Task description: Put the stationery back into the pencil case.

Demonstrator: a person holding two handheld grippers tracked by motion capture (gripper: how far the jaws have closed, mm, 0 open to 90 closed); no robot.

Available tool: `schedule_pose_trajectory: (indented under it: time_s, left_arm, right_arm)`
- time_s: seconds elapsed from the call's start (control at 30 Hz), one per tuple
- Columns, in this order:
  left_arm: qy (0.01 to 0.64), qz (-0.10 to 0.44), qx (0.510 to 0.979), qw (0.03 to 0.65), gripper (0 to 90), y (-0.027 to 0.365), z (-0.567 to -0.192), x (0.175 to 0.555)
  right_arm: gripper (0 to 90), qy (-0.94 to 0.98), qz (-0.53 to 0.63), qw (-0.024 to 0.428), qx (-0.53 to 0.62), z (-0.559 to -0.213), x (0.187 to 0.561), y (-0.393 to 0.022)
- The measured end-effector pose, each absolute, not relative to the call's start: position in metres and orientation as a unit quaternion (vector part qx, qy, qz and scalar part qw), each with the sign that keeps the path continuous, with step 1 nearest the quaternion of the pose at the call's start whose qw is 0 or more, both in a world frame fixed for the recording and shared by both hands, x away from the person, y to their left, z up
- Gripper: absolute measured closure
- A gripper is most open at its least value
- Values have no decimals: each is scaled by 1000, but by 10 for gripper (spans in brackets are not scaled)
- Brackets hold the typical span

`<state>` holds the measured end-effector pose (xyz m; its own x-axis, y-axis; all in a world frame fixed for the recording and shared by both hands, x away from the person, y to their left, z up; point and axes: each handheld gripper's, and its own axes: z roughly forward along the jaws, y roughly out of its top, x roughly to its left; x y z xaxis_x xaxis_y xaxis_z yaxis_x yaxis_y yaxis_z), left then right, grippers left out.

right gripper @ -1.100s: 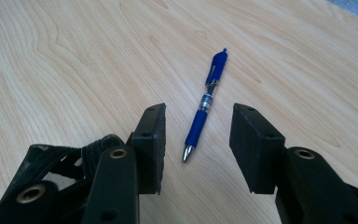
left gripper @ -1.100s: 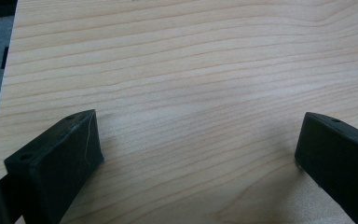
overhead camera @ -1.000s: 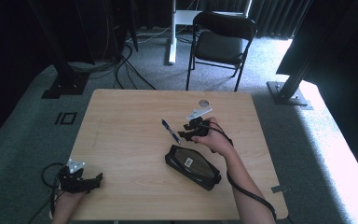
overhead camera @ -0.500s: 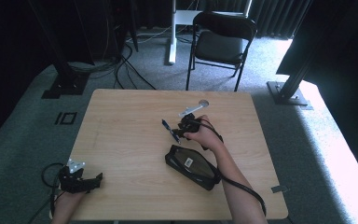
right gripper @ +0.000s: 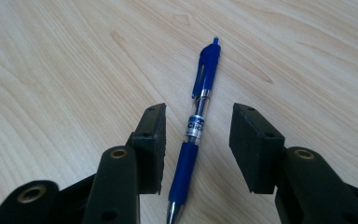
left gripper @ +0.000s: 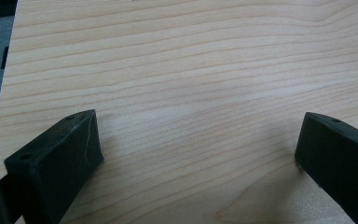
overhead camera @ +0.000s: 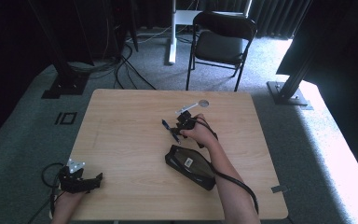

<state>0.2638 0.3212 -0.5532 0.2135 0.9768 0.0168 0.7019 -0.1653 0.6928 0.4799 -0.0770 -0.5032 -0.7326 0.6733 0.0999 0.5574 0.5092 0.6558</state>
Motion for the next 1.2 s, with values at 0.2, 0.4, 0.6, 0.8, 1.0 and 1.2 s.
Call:
schedule_pose_trajectory:
  time_s: [0.2,0.4,0.6,0.8,1.0,1.2]
  left_arm:
    - [579,240,725,286,6,321,-553,264]
    - [579,240,725,286,6,321,-553,264]
    - [579,240,725,286,6,321,-553,264]
    - [579,240,725,286,6,321,-553,264]
    - [579,240,725,286,6,321,-553,264]
    - [579,240,725,286,5,321,-553,264]
  right_arm:
    - [569,872,324,86,357,-513,484,-72]
    - [575,879,307,89,353,-517,487,-65]
    - [589,887,286,93,349,-519,489,-57]
    - [622,890,275,104,348,-521,491,-53]
    - [657,893,266,108,346,-521,492,-51]
    - [690,896,261,107,344,-525,492,-47]
